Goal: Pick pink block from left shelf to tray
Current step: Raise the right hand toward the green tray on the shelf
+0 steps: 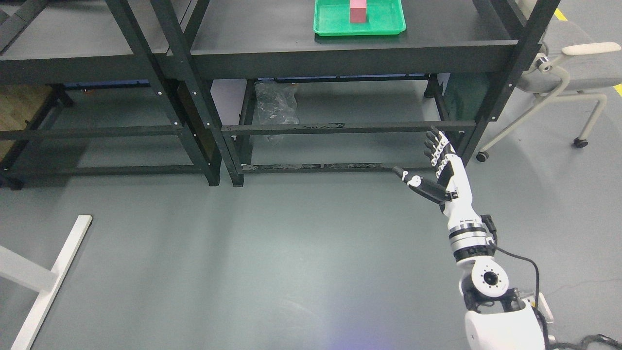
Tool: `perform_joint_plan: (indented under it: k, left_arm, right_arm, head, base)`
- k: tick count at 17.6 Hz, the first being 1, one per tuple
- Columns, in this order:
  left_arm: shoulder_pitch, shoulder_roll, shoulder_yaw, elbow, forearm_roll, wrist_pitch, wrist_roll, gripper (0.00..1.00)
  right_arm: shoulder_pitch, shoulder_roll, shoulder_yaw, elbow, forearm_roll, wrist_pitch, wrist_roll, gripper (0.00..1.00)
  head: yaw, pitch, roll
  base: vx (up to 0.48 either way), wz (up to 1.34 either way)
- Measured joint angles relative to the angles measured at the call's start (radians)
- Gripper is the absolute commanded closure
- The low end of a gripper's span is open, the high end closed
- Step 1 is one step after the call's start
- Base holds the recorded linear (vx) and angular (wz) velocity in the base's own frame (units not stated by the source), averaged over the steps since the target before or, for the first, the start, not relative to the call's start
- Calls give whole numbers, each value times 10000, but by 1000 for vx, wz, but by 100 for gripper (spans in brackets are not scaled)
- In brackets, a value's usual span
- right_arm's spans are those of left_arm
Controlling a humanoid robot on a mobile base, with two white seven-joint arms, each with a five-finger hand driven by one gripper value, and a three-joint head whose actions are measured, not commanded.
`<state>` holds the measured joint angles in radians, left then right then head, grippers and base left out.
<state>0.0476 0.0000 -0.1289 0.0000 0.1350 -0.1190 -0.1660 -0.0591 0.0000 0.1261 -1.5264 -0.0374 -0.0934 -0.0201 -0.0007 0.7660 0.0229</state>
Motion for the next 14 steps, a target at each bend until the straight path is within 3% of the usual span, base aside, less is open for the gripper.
perform_joint_plan:
  k: [14]
  left_arm:
    - [0,0,11,0,0,-1,0,0]
  right_arm:
    - [-158,0,-86,43,-188,19,-247,0]
  head:
    - [0,0,0]
  base:
    - [0,0]
